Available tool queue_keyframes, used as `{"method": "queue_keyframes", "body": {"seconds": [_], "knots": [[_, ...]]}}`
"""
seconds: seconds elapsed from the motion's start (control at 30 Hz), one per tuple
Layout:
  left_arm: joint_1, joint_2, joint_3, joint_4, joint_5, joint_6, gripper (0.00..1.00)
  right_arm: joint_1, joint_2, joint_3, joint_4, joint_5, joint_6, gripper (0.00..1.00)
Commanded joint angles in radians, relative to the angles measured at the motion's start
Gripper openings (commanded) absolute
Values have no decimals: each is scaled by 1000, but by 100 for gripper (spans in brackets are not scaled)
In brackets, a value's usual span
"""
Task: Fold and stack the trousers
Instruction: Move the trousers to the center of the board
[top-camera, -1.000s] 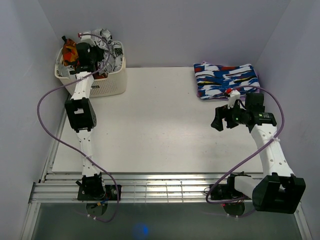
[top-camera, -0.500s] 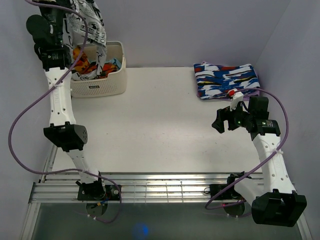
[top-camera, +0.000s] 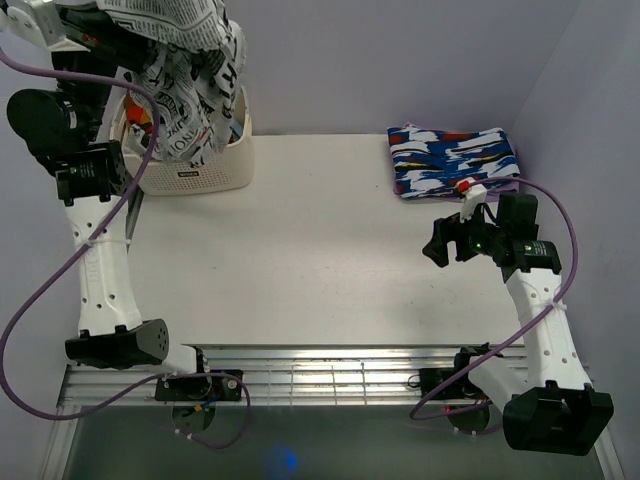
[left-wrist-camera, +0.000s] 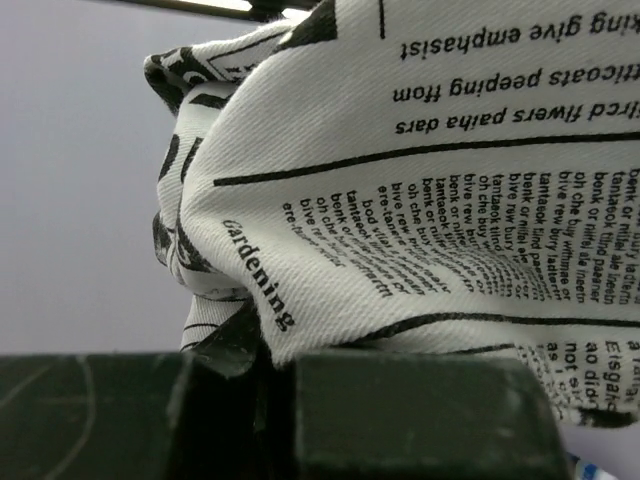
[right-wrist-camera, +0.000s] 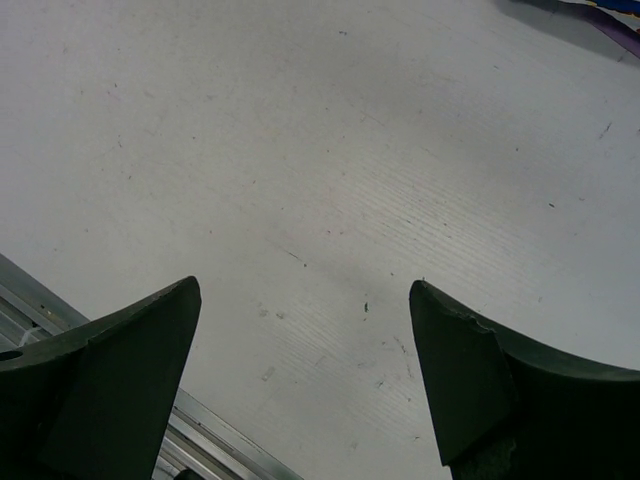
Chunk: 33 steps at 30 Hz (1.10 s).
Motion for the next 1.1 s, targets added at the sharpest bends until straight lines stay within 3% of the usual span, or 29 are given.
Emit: {"method": "queue_keyframes", "body": {"seconds": [0.0, 0.1, 0.17, 0.2, 0.3, 0.47, 0.5, 0.53, 0.6, 0.73, 0.77, 0.8, 0.83, 0.97, 1.07], "knots": [[-1, -75, -168, 19, 173, -119, 0, 4, 12, 30, 15, -34, 9, 90], [-14, -142, -323, -39, 299, -161, 0, 4, 26, 51, 5, -45, 10, 90], [-82, -174, -489, -135, 388, -140, 0, 4, 41, 70, -2, -51, 9, 90], [-189, -187, -587, -191, 367, -21, 0, 4, 55, 77, -5, -53, 9, 90], [-312, -211, -736, -329, 295, 168, 0, 4, 92, 111, -25, -62, 0, 90], [-535, -98, -886, -468, 169, 298, 0, 7, 146, 149, -45, -86, -14, 90], [-566, -48, -890, -482, 100, 315, 5, 8, 167, 163, -56, -90, -17, 90], [-607, -23, -888, -501, 91, 345, 31, 11, 179, 171, -62, -99, -20, 90], [-623, 20, -830, -585, 62, 359, 46, 21, 211, 186, -77, -106, -31, 90], [-543, 2, -720, -671, 23, 371, 59, 76, 242, 197, -82, -100, -39, 90], [-511, -10, -701, -689, 37, 364, 66, 111, 250, 198, -76, -94, -39, 90], [-473, -23, -668, -705, 49, 359, 81, 134, 265, 202, -73, -88, -39, 90], [-403, -32, -649, -728, 66, 359, 84, 155, 276, 206, -71, -71, -39, 90], [-236, -52, -655, -863, 37, 381, 86, 302, 339, 249, -51, -25, -42, 91], [-124, -79, -753, -845, -32, 384, 85, 405, 396, 274, -38, 25, -49, 92]]}}
